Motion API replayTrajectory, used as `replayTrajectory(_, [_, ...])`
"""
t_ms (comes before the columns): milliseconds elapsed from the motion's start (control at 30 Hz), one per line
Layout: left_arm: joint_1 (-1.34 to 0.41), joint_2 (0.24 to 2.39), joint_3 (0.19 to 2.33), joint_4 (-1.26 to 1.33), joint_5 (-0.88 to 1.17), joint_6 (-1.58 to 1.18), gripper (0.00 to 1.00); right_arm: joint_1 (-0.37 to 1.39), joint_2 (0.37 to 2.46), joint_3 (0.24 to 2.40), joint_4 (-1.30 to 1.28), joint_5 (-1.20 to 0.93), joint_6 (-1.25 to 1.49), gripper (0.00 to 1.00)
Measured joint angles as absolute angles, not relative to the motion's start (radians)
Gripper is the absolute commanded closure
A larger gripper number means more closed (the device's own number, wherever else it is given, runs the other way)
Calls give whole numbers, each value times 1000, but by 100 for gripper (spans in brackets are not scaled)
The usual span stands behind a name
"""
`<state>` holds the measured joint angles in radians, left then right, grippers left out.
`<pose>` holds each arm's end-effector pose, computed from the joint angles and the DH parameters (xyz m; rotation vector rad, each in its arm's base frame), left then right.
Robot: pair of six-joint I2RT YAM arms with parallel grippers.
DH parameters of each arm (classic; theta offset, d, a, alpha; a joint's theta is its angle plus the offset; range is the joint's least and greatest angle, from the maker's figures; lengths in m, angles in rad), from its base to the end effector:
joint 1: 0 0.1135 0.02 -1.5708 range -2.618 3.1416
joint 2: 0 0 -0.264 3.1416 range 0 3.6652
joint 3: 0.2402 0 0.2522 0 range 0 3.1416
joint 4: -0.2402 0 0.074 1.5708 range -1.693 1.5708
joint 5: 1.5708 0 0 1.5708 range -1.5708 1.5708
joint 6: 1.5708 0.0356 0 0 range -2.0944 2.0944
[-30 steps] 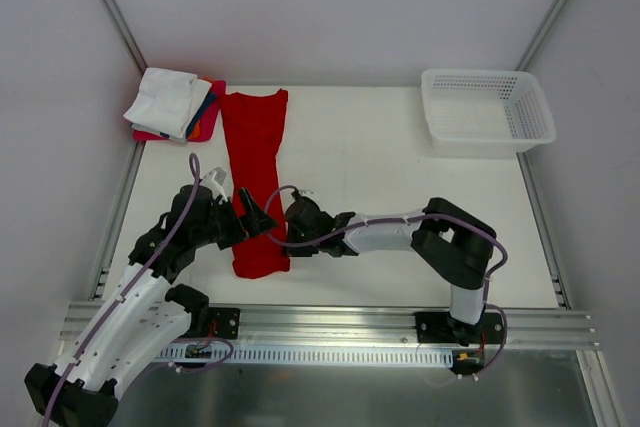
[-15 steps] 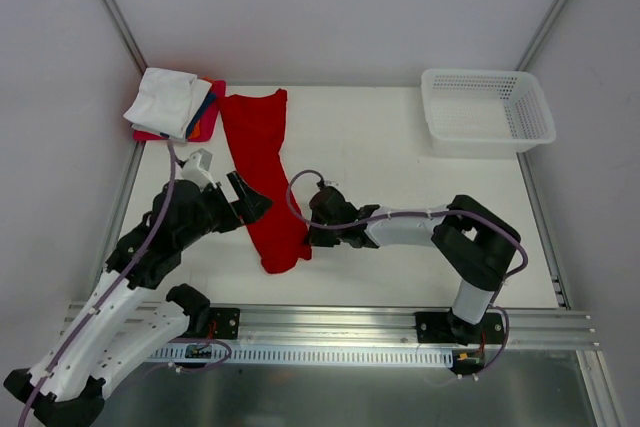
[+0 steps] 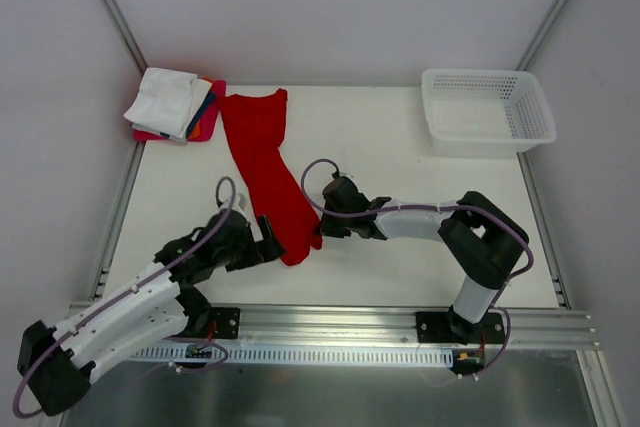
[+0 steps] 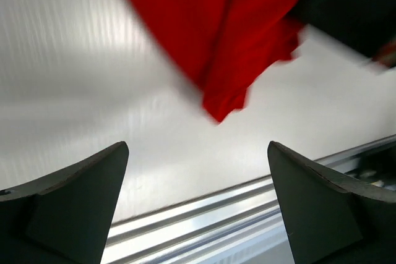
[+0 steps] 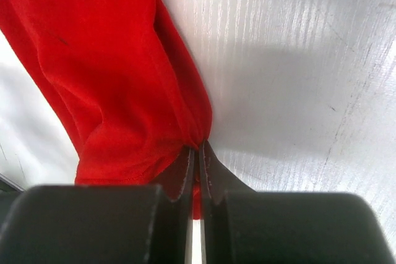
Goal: Fold and stack the t-shirts
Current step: Rotate the tshirt 90 degrees
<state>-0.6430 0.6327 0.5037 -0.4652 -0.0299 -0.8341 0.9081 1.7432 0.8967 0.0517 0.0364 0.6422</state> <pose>0.1195 -0.0882 0.2362 -0.2356 2.2689 -0.7905 0.2159 0.2746 0.1517 -0.3103 2.4596 0.6768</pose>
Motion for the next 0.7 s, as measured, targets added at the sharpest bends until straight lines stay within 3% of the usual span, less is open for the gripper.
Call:
replayTrajectory(133, [-875,773,381,-491,-93,-962,1,906,1743,897,52,33,640,99])
replayTrajectory(367, [-1150,1056,479,-417,-257,-1148,1,904,1742,893,55,31,638,99])
replayTrajectory(533, [-1233,1153,543,-406,-327,-1190,1,906,1731,874,73,32,638,99])
replayTrajectory(700, [-1243,1113,598,-412,-383,-1166,1,956,1709,843,90,69,653,100])
